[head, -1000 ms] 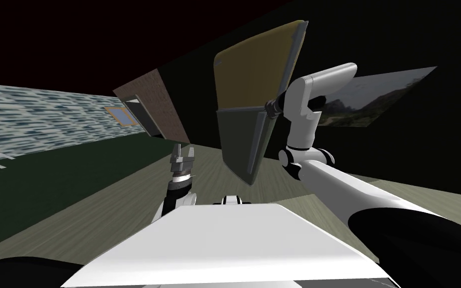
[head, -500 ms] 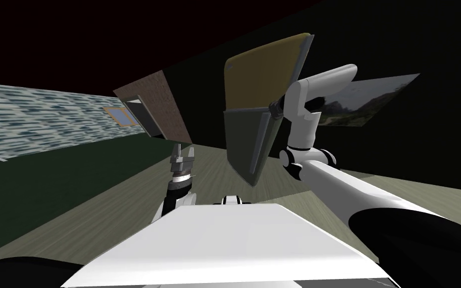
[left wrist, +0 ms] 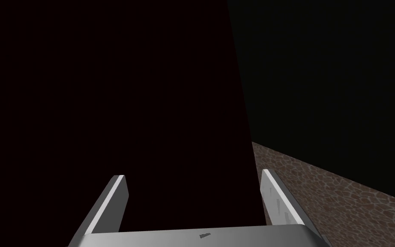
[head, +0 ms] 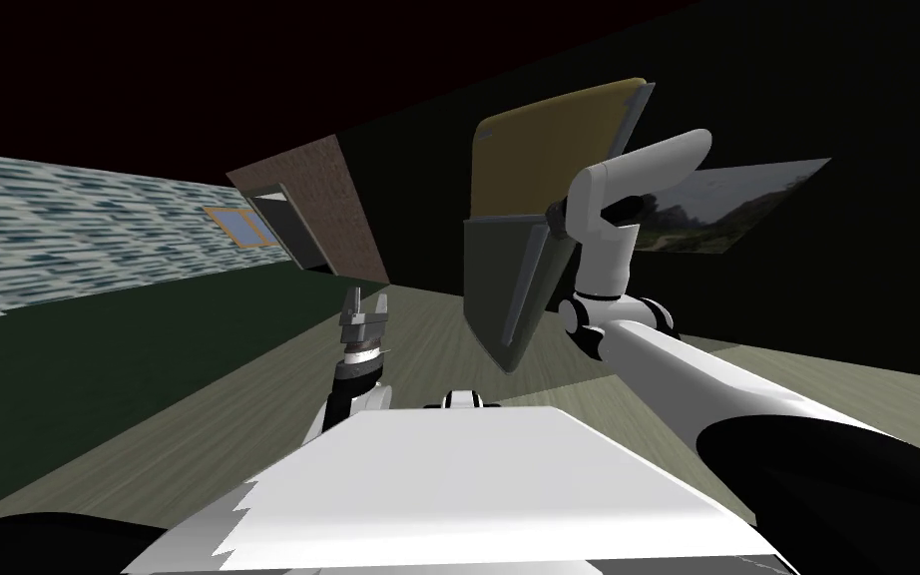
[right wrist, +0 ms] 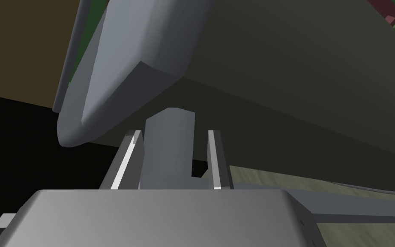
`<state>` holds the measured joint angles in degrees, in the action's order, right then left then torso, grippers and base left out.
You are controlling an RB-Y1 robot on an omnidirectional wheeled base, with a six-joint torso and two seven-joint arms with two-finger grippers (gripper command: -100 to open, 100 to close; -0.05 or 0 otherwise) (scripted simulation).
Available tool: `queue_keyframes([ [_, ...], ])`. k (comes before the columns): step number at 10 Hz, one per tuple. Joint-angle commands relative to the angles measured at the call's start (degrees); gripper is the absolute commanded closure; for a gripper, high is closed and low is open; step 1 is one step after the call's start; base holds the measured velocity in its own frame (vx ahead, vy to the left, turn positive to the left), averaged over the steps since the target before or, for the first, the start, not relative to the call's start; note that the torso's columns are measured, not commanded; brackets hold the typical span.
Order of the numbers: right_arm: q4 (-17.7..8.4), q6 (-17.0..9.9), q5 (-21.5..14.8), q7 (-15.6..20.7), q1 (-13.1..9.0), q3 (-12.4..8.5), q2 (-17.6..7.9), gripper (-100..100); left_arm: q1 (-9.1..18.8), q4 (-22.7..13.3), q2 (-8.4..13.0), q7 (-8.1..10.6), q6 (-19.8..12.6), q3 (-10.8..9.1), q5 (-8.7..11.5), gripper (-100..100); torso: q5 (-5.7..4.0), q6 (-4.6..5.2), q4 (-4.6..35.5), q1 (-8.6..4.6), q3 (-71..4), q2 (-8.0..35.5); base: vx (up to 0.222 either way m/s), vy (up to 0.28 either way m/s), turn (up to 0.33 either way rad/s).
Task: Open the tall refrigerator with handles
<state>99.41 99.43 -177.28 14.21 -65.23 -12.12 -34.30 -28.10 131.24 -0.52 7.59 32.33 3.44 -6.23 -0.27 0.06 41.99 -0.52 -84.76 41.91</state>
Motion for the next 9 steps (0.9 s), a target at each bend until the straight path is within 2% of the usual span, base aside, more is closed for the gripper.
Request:
queue_keyframes([
  [1, -0.61, 0.28, -2.13, -0.08, 0.10, -0.25, 0.16, 100, -0.01, 0.00, 0.02, 0.00, 0.00, -0.02, 0.00, 0, -0.04, -0.01, 0.14, -0.49, -0.16, -0.12, -0.025, 0.181, 0.020],
  [2, -1.18, 0.29, -3.98, -0.11, 0.06, -0.59, 0.15, 100, -0.01, 0.00, 0.02, 0.00, 0.00, -0.02, 0.00, 0, -0.04, 0.06, 0.05, -0.08, -0.11, -0.06, -0.024, 0.296, -0.011],
  [3, -1.18, 0.29, -4.24, -0.11, 0.06, -0.59, 0.15, 100, -0.01, 0.00, 0.01, 0.00, 0.00, -0.01, 0.00, 0, 0.02, 0.07, -0.09, 0.44, 0.04, 0.07, 0.032, 0.280, -0.048],
  [5, -2.34, 0.30, -8.06, -0.18, -0.02, -1.28, 0.13, 100, -0.02, 0.00, 0.01, 0.00, 0.00, -0.01, 0.00, 0, 0.25, -0.26, -0.07, 0.58, -0.26, -0.29, 0.054, 0.277, -0.024],
  [6, -2.34, 0.30, -8.45, -0.18, -0.02, -1.28, 0.13, 100, -0.01, 0.00, 0.01, 0.00, 0.00, -0.01, 0.00, 0, 0.23, -0.36, -0.15, 0.56, -0.31, -0.29, -0.032, 0.253, -0.002],
  [7, -2.91, 0.31, -10.55, -0.21, -0.07, -1.62, 0.13, 100, -0.01, 0.00, 0.01, 0.00, 0.00, -0.01, 0.00, 0, 0.21, -0.38, -0.14, 0.53, -0.25, -0.23, -0.005, 0.299, 0.018],
  [8, -2.91, 0.31, -10.55, -0.21, -0.07, -1.62, 0.13, 100, -0.01, 0.00, 0.00, 0.00, 0.00, 0.00, 0.00, 0, 0.21, -0.31, -0.14, 0.63, -0.26, -0.30, 0.017, 0.245, -0.019],
  [9, -3.49, 0.31, -12.66, -0.24, -0.11, -1.97, 0.12, 100, -0.01, 0.00, 0.01, 0.00, 0.00, -0.01, 0.00, 0, 0.23, -0.33, -0.09, 0.40, -0.33, -0.35, 0.004, 0.253, 0.005],
])
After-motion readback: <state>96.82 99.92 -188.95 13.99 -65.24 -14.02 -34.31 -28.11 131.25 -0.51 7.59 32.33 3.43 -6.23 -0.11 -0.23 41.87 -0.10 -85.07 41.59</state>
